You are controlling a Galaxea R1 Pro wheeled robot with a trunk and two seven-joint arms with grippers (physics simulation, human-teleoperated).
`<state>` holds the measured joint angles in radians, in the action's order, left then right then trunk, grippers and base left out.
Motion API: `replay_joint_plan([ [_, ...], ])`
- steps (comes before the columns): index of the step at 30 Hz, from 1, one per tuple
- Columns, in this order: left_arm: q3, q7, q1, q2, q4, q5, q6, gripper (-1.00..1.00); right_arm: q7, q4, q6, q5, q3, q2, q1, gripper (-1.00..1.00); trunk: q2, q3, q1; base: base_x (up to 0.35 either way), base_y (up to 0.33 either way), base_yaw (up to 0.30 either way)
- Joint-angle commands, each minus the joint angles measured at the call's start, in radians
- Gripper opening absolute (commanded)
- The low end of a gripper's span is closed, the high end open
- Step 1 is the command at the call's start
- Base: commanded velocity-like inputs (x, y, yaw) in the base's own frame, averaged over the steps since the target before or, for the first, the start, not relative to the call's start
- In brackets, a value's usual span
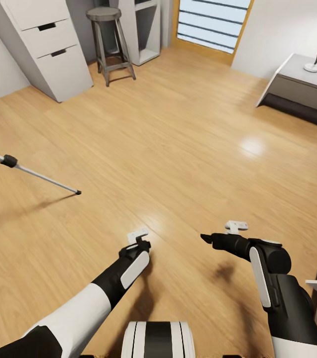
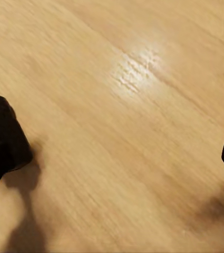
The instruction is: Attach the digital camera to the camera tripod in the bedroom.
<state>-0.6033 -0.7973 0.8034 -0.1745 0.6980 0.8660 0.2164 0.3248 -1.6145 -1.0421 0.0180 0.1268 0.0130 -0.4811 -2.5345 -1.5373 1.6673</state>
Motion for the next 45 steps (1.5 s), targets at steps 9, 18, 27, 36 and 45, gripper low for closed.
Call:
replay_joint_plan([
  [9, -0.004, -0.010, 0.003, 0.000, 0.010, 0.062, 0.004, 1.00, 0.003, -0.001, -0.005, 0.002, 0.004, 0.001, -0.005, 1.00, -0.002, -0.036, 0.004, 0.000, 0.000, -0.024],
  [18, -0.004, -0.011, 0.003, 0.000, 0.013, 0.076, 0.004, 1.00, 0.003, -0.001, -0.005, 0.002, 0.005, 0.002, -0.004, 1.00, -0.005, -0.070, 0.008, 0.000, 0.000, -0.081],
  [27, -0.004, -0.033, 0.009, 0.000, 0.021, 0.081, -0.001, 1.00, 0.003, -0.001, -0.005, 0.002, 0.002, 0.003, 0.000, 1.00, -0.007, -0.105, 0.012, 0.000, 0.000, -0.017],
  [36, -0.004, -0.075, 0.029, 0.000, 0.054, 0.087, -0.001, 1.00, 0.003, -0.001, -0.005, 0.002, 0.002, 0.004, 0.001, 1.00, -0.009, -0.140, 0.016, 0.000, 0.000, -0.001],
  [45, -0.005, -0.096, 0.035, 0.000, 0.128, 0.089, 0.007, 1.00, 0.002, -0.001, -0.005, 0.002, 0.000, 0.004, 0.001, 1.00, -0.010, -0.155, 0.018, 0.000, 0.000, 0.000],
])
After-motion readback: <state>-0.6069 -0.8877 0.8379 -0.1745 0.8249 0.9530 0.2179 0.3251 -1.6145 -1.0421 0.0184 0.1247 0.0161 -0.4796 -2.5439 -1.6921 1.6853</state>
